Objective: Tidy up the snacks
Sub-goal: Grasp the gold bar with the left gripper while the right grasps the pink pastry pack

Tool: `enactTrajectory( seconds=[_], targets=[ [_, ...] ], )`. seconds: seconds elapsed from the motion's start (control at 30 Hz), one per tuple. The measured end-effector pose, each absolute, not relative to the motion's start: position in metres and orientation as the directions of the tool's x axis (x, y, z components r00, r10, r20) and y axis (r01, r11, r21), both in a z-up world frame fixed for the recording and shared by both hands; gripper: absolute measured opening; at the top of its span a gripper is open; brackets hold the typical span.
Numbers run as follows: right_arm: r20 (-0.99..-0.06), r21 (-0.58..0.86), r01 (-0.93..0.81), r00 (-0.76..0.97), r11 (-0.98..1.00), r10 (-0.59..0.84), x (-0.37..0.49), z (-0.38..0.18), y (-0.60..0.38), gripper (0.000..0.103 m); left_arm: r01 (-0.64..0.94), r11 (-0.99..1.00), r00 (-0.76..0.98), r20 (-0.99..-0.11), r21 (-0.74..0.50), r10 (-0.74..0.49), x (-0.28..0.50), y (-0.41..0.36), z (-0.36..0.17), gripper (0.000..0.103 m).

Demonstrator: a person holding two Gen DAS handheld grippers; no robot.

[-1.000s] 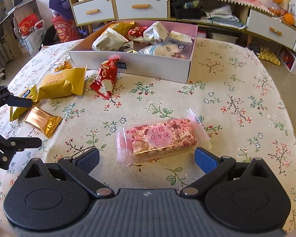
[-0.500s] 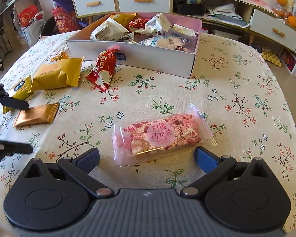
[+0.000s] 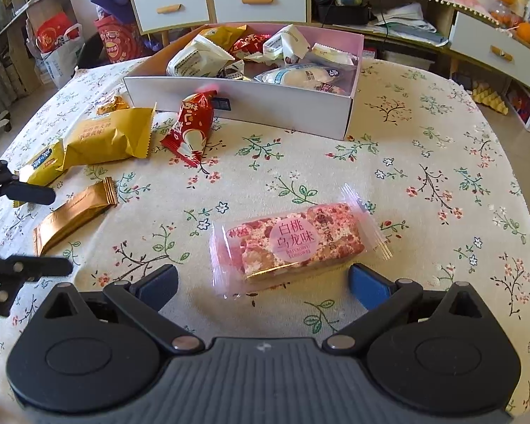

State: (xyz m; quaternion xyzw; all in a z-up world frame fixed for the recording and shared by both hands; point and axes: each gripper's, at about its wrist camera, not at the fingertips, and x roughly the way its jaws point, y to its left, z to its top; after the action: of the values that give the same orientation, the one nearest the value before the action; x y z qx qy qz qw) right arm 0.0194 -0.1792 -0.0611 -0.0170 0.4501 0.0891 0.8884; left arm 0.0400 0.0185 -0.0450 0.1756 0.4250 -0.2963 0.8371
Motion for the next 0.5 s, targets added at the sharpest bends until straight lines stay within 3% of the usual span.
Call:
enactTrajectory(
  seconds=[0.1, 0.17, 0.27, 0.5],
  targets=[
    [-0.797, 0.023, -0.176, 0.592, 0.984, 0.124, 0.021, -0.062, -0.18, 0.103, 0.637, 0.769, 0.467, -0.816, 0.044, -0.341, 0.041, 0.014, -0.045, 0.057],
    [-0.792, 0.006, -0.176, 0.6, 0.984, 0.112, 0.023, -0.064, -0.182, 0.103, 0.626, 0.779, 0.463, -0.817, 0.027, -0.344, 0.041, 0.013, -0.044, 0.043],
    [-0.781, 0.011, -0.167, 0.614, 0.986, 0.113, 0.025, -0.065, -0.185, 0.103, 0.6, 0.8, 0.468, -0.817, 0.014, -0.337, 0.041, 0.01, -0.044, 0.034],
    [-0.767, 0.124, -0.153, 0.612, 0.98, 0.193, 0.032, -0.06, -0.189, 0.103, 0.547, 0.837, 0.486, -0.821, 0.019, -0.298, 0.044, 0.003, -0.043, 0.027]
  ],
)
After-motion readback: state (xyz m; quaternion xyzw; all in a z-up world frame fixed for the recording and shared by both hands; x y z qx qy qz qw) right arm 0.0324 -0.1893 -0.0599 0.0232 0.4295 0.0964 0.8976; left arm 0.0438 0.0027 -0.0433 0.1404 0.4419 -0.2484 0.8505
